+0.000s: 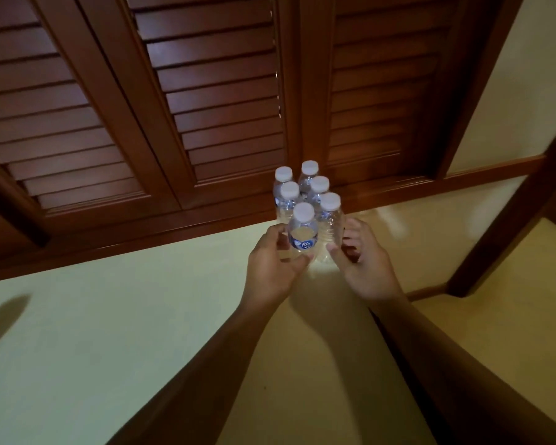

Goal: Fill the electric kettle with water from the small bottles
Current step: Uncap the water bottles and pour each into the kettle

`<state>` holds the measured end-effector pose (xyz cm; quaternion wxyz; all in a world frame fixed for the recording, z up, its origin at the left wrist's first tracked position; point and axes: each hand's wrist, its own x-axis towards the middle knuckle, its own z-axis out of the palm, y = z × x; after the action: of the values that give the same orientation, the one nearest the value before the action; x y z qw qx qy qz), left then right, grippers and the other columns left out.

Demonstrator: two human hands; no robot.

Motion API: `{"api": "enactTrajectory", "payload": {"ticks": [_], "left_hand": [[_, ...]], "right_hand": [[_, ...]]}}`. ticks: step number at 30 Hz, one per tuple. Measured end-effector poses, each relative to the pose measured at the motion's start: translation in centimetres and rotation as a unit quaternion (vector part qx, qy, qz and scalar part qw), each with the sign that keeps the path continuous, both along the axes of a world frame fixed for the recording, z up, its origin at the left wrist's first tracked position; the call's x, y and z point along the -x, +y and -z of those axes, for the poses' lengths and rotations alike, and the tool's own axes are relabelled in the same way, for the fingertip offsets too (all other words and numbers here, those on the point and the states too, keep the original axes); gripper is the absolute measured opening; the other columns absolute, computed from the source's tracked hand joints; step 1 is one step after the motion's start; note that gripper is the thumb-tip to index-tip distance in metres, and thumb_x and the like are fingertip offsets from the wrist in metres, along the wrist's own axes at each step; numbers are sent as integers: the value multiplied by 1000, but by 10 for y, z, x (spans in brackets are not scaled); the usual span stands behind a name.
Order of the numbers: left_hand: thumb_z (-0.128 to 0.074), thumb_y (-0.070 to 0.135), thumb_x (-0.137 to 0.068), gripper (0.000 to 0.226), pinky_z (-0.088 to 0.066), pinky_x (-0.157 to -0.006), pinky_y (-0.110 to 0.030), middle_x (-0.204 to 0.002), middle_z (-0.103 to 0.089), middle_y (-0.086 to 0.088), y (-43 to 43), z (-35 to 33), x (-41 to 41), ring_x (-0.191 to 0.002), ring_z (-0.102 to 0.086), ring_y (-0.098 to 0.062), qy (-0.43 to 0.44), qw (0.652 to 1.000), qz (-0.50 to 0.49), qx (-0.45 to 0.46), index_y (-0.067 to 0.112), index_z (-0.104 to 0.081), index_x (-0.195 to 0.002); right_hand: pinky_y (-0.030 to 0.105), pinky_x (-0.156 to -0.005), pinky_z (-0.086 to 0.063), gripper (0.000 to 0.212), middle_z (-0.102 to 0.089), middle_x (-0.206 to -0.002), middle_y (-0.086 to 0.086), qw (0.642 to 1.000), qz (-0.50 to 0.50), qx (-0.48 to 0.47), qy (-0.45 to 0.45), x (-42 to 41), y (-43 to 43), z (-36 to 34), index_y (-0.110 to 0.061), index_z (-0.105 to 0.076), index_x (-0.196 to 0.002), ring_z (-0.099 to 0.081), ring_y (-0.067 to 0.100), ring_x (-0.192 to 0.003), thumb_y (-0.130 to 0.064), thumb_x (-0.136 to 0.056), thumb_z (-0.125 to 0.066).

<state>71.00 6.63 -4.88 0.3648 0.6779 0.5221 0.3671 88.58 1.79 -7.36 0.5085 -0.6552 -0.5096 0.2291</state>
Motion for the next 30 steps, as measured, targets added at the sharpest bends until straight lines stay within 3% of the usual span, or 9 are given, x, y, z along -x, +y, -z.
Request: {"api": "enactTrajectory", "payload": {"ticks": [9,12,15,18,20,22,24,27,30], "left_hand": [[-88,47,-79,76,-55,-98,-23,-139,-55,11,0,13,7,-122,-59,-3,-78,997,-14,10,37,-44,-140],[-59,64,-92,75,-42,-101,-6,-158,-40,13,6,2,8,-133,-44,14,-182,983,-25,6,36,-33,-156],[-37,85,-91,77,-27,-127,-35,-169,-24,22,27,-6,0,-151,-28,4,-231,972,-29,41,51,-24,-159],[-30,78,-99,67,-32,-125,-36,-161,-37,28,45,-10,-12,-133,-43,17,-283,954,-2,97,50,-27,-159],[-22,57,-111,42,-56,-95,-19,-121,-70,33,48,-14,-23,-101,-65,21,-332,934,22,133,44,-42,-146],[-19,48,-113,43,-56,-80,-17,-91,-77,31,47,-19,-30,-87,-72,14,-363,917,52,156,45,-61,-121],[-24,53,-112,53,-52,-99,-31,-106,-80,20,53,-15,-34,-105,-73,3,-376,907,79,174,49,-76,-111],[-43,71,-101,62,-31,-125,-54,-148,-63,-5,59,-8,-34,-141,-56,-25,-399,887,104,210,35,-55,-150],[-47,74,-99,75,-25,-127,-57,-156,-54,-11,59,-6,-40,-146,-50,-31,-406,881,111,217,30,-39,-160]], "right_hand": [[27,-102,-48,43,-58,-136,-11,992,-6,-44,114,-11,7,-11,-27,-53,-138,-54,-6,-120,-39,-97,-62],[25,-112,-36,52,-51,-146,-18,974,-10,-32,225,-13,21,-21,-38,-51,-142,-46,-12,-128,-62,-95,-53],[42,-122,-27,65,-46,-151,-22,962,-38,-13,272,-13,46,-17,-49,-48,-141,-41,-3,-139,-82,-84,-47],[48,-121,-29,64,-49,-151,-13,937,-94,-14,336,-6,66,-15,-42,-47,-145,-46,7,-140,-74,-89,-50],[51,-121,-29,63,-53,-150,-4,920,-121,-24,373,-2,74,-15,-31,-48,-147,-48,15,-139,-65,-94,-53],[50,-121,-27,55,-54,-149,-2,911,-131,-29,389,3,75,-18,-27,-46,-148,-48,18,-140,-56,-101,-47],[41,-118,-34,47,-58,-145,-5,911,-122,-27,394,6,75,-22,-26,-46,-147,-52,13,-135,-47,-106,-38],[31,-104,-45,44,-64,-138,-3,905,-151,-31,397,7,77,-23,-24,-50,-143,-58,12,-129,-41,-107,-33],[28,-99,-49,53,-64,-136,0,901,-157,-52,401,10,79,-30,-18,-46,-147,-60,14,-126,-43,-101,-39]]}}
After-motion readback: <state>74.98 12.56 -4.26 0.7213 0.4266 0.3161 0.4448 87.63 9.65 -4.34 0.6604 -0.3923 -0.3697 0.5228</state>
